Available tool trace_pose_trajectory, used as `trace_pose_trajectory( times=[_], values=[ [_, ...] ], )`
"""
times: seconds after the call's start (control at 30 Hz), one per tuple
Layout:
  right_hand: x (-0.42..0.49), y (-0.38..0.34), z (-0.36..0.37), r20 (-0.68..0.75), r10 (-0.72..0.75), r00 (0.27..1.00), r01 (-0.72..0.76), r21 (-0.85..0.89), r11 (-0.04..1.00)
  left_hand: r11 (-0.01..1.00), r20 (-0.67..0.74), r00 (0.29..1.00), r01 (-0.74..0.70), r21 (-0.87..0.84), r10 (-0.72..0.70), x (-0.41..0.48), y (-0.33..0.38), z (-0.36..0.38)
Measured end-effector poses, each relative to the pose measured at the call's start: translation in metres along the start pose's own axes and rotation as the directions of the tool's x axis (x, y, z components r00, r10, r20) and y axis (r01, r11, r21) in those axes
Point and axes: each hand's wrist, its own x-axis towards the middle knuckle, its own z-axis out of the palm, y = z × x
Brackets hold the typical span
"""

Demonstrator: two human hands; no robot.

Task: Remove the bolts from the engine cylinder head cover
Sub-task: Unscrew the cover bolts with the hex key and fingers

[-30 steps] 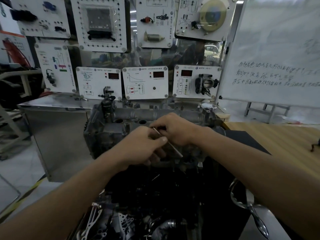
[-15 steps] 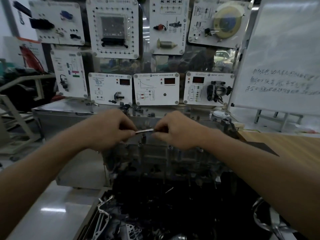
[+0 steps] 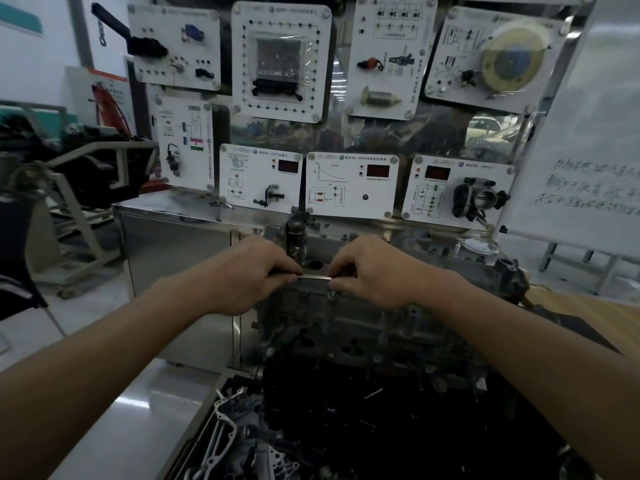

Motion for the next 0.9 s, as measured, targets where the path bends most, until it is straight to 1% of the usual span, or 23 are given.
trace_pose_trajectory(
  times=[0.13, 0.37, 0.53, 0.63, 0.73, 0.83, 0.9],
  values=[
    [-0.001, 0.001, -0.001, 0.012, -0.003, 1.000, 0.004, -0.008, 1.000, 1.000, 0.001, 1.000, -0.017, -0.012, 0.017, 0.001, 0.002, 0.001],
    [0.000, 0.002, 0.005, -0.034, -0.023, 0.999, 0.023, 0.018, 1.000, 0.999, -0.026, 0.999, -0.022, 0.043, 0.023, 0.006, -0.003, -0.003],
    [0.007, 0.002, 0.002, 0.003, -0.014, 1.000, 0.014, -0.006, 1.000, 0.998, -0.068, 0.997, -0.029, 0.063, 0.033, 0.002, -0.003, 0.003],
    [0.011, 0.001, 0.000, 0.033, -0.050, 0.998, 0.052, -0.067, 0.996, 0.996, -0.100, 0.994, -0.022, 0.085, 0.031, -0.009, -0.001, 0.010],
    [0.011, 0.001, -0.002, 0.077, -0.069, 0.995, 0.075, -0.070, 0.995, 0.996, -0.127, 0.991, -0.034, 0.086, 0.045, -0.018, 0.004, 0.014],
    [0.008, 0.002, -0.001, 0.079, -0.061, 0.995, 0.066, -0.063, 0.996, 0.996, -0.126, 0.992, -0.018, 0.087, 0.029, -0.016, 0.009, 0.012],
    [0.006, 0.003, 0.000, 0.073, -0.065, 0.995, 0.070, -0.066, 0.995, 0.995, -0.100, 0.995, -0.017, 0.098, 0.027, -0.013, 0.011, 0.009]
  ],
)
